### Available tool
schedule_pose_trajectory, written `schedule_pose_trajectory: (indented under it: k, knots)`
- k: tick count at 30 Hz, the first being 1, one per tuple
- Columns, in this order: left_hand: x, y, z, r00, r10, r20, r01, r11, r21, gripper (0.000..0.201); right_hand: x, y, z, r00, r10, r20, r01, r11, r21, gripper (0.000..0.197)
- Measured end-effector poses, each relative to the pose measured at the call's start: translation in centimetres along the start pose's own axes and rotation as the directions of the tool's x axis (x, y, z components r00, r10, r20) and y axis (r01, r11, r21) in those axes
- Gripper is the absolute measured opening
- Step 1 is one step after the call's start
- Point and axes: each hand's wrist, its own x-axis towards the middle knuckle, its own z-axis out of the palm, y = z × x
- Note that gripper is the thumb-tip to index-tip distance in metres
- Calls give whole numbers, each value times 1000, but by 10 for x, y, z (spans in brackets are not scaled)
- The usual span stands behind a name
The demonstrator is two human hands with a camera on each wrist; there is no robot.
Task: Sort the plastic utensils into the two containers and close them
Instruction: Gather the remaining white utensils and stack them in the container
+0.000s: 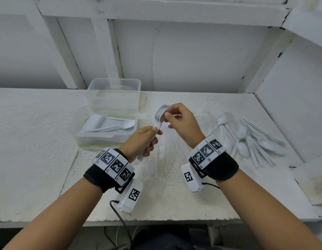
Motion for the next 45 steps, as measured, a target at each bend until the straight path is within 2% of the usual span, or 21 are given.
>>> schedule_pose_trajectory:
  k: [2, 4, 5, 7, 8, 10, 11, 15, 17, 19, 22, 24, 26, 29, 32, 35, 39, 45]
  knots:
    - [-1, 0, -5, 1000, -16, -5, 16, 997, 80, 25, 2, 2, -3, 998, -38, -49, 34, 997, -76, 13]
    - [-3, 1, -11, 1000, -20, 0, 20, 974, 224, 21, 3, 4, -6, 985, -172, 2, 167, 954, -248, 26]
    - [-4, 1, -14, 1000, -12, 9, 8, 948, 318, 15, 2, 6, -7, 966, -243, 86, 258, 898, -356, 31]
    - [-6, 3, -20, 1000, 15, 26, -26, 862, 505, 4, 0, 8, -6, 903, -299, 309, 425, 721, -547, 38]
    - [-6, 4, -23, 999, 30, 25, -39, 813, 581, 13, -3, 9, -5, 865, -297, 406, 497, 624, -603, 40]
    - [-7, 5, -30, 999, 27, 41, -47, 775, 631, 25, -7, 12, -1, 785, -319, 531, 618, 461, -637, 40]
    - [-8, 6, -32, 998, 26, 56, -55, 777, 627, 27, -7, 13, 1, 755, -332, 565, 655, 412, -633, 40]
    - [-10, 5, -42, 994, 6, 110, -77, 749, 658, 26, -6, 16, 11, 676, -389, 626, 737, 333, -588, 21]
    - [-12, 7, -48, 989, 16, 145, -109, 740, 663, 23, -4, 15, 14, 664, -390, 638, 748, 339, -570, 17]
    - [-16, 9, -57, 988, 58, 142, -140, 714, 686, 22, -1, 13, 14, 682, -383, 623, 731, 359, -580, 28]
    - [-21, 10, -78, 971, 239, 0, -168, 686, 708, 23, 4, 16, 11, 721, -384, 577, 693, 387, -608, 34]
    - [-19, 8, -95, 919, 380, -108, -185, 656, 732, 23, 9, 16, 7, 765, -366, 529, 644, 427, -635, 29]
    - [-13, 2, -113, 885, 436, -163, -146, 592, 793, 22, 16, 13, 5, 829, -295, 475, 558, 478, -678, 27]
    - [3, -5, -129, 909, 390, -146, -78, 504, 860, 25, 26, 6, 10, 883, -223, 414, 465, 533, -706, 31]
    - [19, -8, -136, 963, 244, -111, -5, 430, 903, 29, 35, 1, 21, 903, -174, 392, 414, 589, -693, 32]
    - [33, -9, -140, 987, 117, -108, 56, 380, 923, 23, 40, -3, 34, 912, -133, 389, 380, 636, -672, 32]
    - [39, -8, -142, 995, 13, -102, 88, 392, 916, 24, 47, -8, 47, 916, -109, 385, 349, 690, -634, 33]
    - [40, 0, -143, 995, -24, -96, 97, 416, 904, 24, 54, -15, 60, 923, -74, 378, 294, 771, -565, 32]
